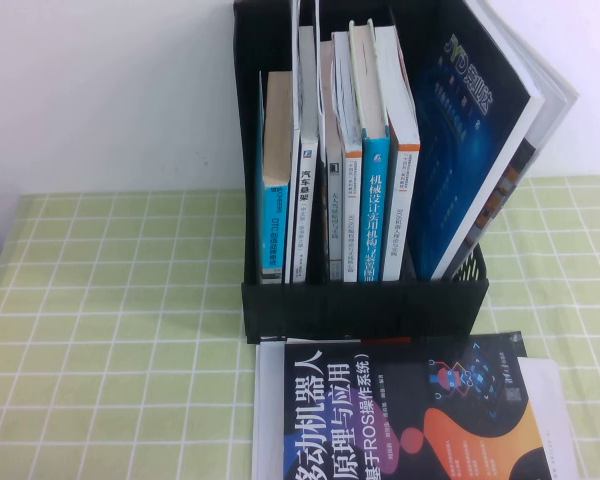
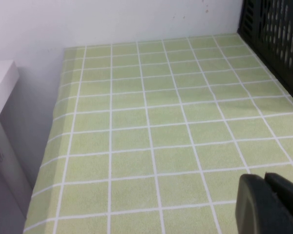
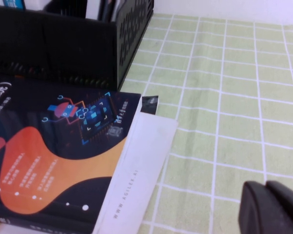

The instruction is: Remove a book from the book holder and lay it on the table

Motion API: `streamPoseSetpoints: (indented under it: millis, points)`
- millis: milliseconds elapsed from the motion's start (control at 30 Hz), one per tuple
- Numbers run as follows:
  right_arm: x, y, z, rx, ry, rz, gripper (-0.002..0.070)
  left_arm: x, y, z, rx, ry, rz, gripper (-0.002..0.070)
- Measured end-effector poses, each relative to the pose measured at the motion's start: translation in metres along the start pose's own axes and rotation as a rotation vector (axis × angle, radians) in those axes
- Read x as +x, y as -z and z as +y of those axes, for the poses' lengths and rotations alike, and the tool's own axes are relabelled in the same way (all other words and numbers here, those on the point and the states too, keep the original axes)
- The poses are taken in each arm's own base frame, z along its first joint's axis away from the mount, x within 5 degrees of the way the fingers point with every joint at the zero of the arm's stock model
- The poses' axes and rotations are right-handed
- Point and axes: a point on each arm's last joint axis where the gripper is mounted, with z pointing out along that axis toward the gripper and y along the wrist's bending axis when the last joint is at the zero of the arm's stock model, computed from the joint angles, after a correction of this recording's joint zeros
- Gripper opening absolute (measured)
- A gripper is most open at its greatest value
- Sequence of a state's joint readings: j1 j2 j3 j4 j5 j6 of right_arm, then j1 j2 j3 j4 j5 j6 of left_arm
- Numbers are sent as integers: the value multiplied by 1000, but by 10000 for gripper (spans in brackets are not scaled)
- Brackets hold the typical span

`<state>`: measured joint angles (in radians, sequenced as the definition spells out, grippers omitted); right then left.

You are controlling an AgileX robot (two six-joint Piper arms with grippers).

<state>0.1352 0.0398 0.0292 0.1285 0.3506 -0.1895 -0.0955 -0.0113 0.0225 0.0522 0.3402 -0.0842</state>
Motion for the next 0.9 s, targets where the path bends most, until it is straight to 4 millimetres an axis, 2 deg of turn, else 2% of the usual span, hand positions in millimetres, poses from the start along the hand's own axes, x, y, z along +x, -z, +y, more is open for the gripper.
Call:
streamPoseSetpoints:
  millis: [633,767,900]
  points:
    - [-2,0,0,2,-5,-21,-2,-2,0,-1,10,20,-30,-3]
    - [-12,1,-1,14,-33,-134,-2,-12,0,-3,35,75,-141,-3]
    - [-25,3,-3,24,-104,-277,-2,-27,4,-3,72,212,-314,-3]
